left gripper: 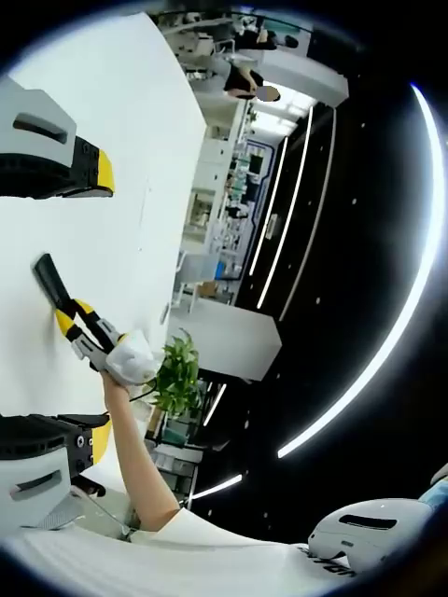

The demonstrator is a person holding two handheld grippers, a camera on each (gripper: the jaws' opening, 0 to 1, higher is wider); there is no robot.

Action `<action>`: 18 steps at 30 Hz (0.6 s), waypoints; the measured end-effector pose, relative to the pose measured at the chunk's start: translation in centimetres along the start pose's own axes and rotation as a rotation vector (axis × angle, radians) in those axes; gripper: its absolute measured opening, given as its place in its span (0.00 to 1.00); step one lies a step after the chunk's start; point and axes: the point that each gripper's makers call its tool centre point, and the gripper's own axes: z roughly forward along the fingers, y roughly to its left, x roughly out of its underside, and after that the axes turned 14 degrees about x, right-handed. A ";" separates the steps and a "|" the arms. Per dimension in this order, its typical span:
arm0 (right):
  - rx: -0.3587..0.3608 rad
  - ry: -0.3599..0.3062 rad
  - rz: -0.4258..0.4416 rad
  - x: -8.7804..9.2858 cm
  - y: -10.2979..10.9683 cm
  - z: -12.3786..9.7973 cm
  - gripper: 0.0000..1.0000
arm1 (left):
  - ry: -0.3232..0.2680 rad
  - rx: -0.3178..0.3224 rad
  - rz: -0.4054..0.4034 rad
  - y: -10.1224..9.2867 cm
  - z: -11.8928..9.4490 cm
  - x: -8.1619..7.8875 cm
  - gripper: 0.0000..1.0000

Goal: Press the specified remote control buttons in sequence, fully releasing each button before pressing the next.

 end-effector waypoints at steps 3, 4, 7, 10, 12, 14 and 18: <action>0.015 0.009 0.026 0.4 -0.9 0.1 0.21 | 0.004 0.000 -0.001 0.3 0.0 0.2 0.99; 0.021 0.014 0.032 0.5 -1.2 0.1 0.21 | 0.004 0.001 -0.002 0.3 0.0 0.2 0.99; 0.035 0.026 0.056 0.9 -2.0 0.2 0.21 | 0.000 0.002 -0.006 0.3 0.1 0.2 0.99; 0.050 0.036 0.085 1.1 -2.8 0.4 0.21 | 0.001 0.001 -0.006 0.4 0.0 0.2 0.99; 0.057 0.039 0.115 1.2 -3.2 0.4 0.21 | 0.004 0.000 -0.007 0.4 -0.1 0.2 0.99; 0.058 0.042 0.118 1.3 -3.5 0.5 0.21 | 0.002 -0.003 -0.007 0.5 -0.1 0.2 0.99; 0.070 0.047 0.115 1.3 -3.9 0.7 0.21 | 0.002 -0.008 -0.009 0.9 -0.2 0.3 0.99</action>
